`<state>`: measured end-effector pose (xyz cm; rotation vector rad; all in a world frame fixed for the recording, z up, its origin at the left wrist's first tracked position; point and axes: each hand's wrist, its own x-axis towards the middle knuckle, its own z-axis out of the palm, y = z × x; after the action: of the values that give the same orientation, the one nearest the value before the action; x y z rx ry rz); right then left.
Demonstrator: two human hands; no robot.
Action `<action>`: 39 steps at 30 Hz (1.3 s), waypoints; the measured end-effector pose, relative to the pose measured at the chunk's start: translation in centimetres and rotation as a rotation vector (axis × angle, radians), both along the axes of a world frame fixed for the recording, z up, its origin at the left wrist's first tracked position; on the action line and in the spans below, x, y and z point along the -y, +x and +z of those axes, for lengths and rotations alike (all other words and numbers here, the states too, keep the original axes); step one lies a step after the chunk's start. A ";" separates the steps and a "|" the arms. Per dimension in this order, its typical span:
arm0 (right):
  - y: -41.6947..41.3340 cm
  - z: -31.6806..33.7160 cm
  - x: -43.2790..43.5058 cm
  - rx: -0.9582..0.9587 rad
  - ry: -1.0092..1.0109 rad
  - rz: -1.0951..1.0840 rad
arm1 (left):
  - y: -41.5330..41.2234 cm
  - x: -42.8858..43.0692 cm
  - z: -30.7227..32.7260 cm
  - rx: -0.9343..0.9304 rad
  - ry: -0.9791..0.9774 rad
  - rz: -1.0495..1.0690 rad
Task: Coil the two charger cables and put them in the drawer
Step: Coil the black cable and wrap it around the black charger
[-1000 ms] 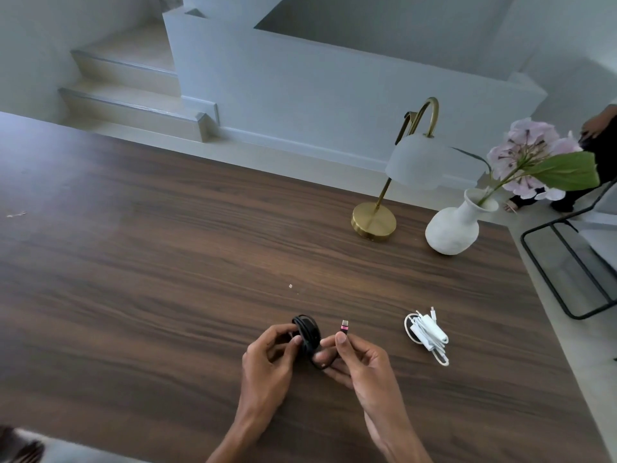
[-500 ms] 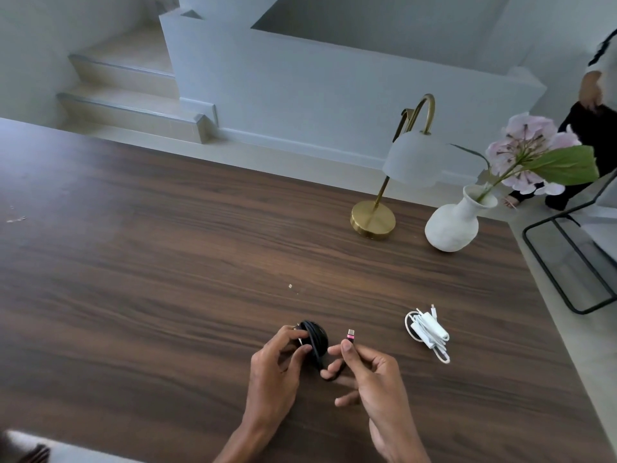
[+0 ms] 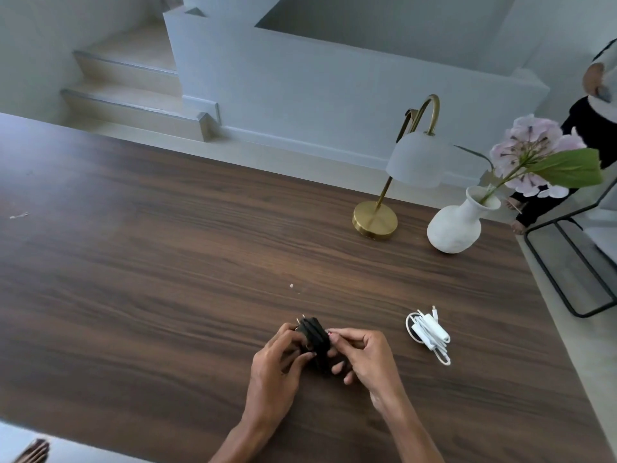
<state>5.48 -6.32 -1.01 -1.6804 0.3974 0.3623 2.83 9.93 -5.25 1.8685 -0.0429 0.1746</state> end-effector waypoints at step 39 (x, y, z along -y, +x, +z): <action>1.1 -1.1 0.4 0.234 -0.174 0.131 | 1.9 -0.1 -0.5 -0.018 -0.112 -0.034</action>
<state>6.61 -6.71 -2.06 -1.9009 0.1493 0.2281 4.70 10.07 -5.75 1.7568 -0.0515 0.1335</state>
